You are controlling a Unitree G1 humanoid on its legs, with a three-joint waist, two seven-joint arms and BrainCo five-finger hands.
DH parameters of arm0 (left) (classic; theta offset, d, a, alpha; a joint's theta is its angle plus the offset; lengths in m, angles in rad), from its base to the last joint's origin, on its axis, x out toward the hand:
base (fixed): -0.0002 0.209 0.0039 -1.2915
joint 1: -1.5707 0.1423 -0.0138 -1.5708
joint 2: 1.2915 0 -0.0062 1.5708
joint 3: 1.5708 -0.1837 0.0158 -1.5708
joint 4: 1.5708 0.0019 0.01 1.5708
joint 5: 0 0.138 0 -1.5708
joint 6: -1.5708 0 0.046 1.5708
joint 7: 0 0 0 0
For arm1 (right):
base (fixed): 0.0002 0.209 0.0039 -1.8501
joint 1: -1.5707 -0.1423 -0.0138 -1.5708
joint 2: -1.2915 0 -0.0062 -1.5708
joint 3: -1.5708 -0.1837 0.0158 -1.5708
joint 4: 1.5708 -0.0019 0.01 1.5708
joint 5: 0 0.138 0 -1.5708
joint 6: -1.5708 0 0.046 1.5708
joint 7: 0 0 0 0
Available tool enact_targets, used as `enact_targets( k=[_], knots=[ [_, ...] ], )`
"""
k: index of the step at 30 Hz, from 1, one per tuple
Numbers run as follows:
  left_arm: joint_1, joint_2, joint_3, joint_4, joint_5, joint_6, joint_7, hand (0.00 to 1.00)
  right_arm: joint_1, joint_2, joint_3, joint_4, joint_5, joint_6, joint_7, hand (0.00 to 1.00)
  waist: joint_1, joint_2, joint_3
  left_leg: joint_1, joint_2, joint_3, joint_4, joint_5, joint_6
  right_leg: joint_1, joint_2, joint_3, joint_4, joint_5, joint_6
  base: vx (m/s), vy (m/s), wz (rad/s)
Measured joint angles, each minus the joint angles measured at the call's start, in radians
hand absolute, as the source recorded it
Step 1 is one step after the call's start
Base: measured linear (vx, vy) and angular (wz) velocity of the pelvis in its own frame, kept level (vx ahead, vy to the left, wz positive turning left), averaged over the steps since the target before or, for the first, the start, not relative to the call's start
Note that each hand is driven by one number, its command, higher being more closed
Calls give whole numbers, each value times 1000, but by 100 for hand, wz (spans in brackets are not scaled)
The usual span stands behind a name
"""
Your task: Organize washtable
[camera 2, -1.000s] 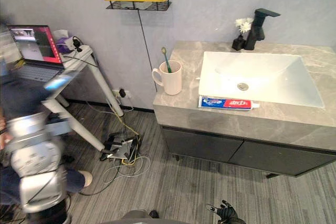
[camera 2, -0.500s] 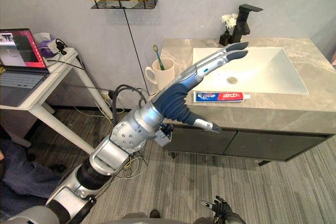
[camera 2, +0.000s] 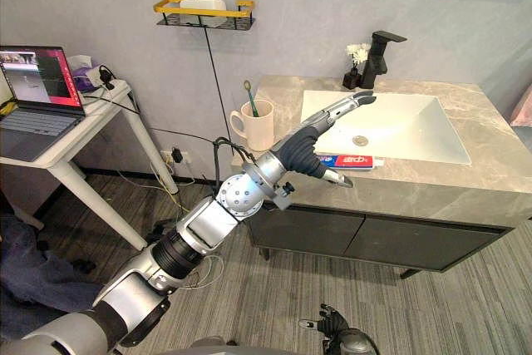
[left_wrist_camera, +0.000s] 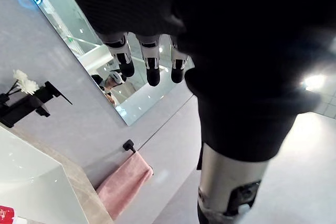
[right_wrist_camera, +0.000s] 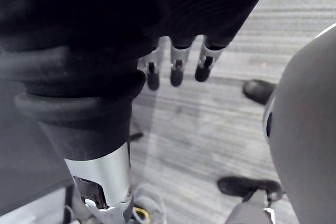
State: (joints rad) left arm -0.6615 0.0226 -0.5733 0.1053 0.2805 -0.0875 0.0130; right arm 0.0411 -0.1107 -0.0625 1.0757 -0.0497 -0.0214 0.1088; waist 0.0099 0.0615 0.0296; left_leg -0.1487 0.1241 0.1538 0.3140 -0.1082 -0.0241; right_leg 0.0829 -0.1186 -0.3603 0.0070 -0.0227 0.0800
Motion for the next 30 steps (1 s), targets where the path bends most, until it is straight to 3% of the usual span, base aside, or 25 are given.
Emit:
enact_targets(
  k=[7, 11, 24, 30],
  knots=[
    [-67, -14, 56, 65, 65, 15, 43, 0, 5, -5, -11, 0, 27, -4, -1, 0, -7, -1, 7, 56, -43, 48, -166, 79, 4, -23, -23, 35, -64, 48, 12, -8, 4, -12],
    [-100, -19, 64, 120, 69, 22, 56, 0, -13, -4, -17, -1, 40, -13, -10, 0, -51, 1, 10, 58, -52, 81, -211, 94, 4, -54, -28, 65, -81, 65, 12, 78, -4, -29],
    [-194, -49, 64, 337, 88, 63, 58, 0, -65, -5, -14, -33, 20, -12, -24, 0, -109, 9, 100, 6, -80, 97, -236, 99, 11, -142, -53, 95, -58, 74, 23, 8, 7, -7],
    [-220, -27, 76, 363, 104, 80, 62, 0, -76, -6, -5, -47, 22, -13, -23, 0, -110, 6, 130, -7, -93, 107, -244, 102, 16, -169, -64, 113, -54, 80, 31, -40, 15, -6]
  ],
)
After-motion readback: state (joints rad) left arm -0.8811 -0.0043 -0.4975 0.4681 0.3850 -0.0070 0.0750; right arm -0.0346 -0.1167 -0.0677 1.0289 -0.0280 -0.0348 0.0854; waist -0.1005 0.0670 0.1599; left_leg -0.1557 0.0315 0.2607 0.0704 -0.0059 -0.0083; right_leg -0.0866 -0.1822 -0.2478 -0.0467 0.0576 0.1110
